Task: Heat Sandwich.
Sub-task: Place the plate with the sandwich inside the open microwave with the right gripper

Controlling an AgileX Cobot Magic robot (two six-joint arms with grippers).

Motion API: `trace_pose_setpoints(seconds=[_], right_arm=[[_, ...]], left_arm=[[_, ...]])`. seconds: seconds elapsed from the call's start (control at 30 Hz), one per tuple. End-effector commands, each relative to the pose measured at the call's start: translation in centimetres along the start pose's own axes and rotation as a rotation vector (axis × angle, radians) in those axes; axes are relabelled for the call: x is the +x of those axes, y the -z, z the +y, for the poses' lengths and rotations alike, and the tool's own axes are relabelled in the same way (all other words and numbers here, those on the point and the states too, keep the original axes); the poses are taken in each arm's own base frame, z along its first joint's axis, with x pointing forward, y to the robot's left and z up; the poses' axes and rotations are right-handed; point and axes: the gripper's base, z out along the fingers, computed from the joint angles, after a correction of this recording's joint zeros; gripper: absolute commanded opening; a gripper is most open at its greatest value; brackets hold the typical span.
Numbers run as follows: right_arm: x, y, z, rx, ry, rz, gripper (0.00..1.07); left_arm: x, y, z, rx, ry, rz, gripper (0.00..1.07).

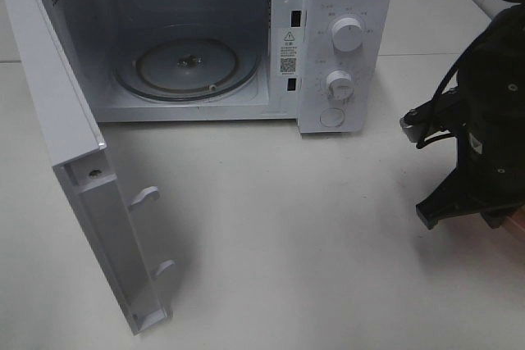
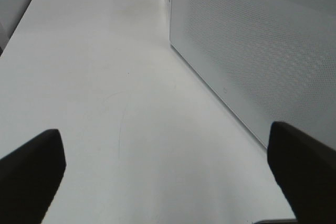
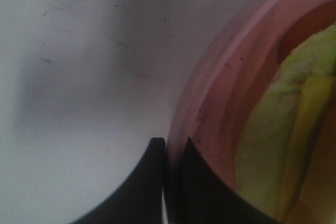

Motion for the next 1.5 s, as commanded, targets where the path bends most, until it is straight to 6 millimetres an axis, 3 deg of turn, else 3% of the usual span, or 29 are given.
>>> trace_pose_setpoints(seconds=[0.03,0.7,0.97,1.5], right_arm=[[0.6,1.2,0.1,0.023,0.049,-0.021,0.01],[5.4,4.4,2.8,-0.022,0.253,-0.141,0.02],[7.6,5.8,4.2,-0.031,0.424,-0.220,0.02],[9.1,7.1,6.9,-0.015,0.756,-0.308,0.03]], left_arm=[[0.2,0.3,-0.1,0.010,0.002,-0.031,1.01],[0.2,0.3,-0.1,0.010,0.002,-0.031,1.01],[0.2,0.3,-0.1,0.010,0.002,-0.031,1.01],[0.2,0.3,-0.1,0.010,0.002,-0.031,1.01]])
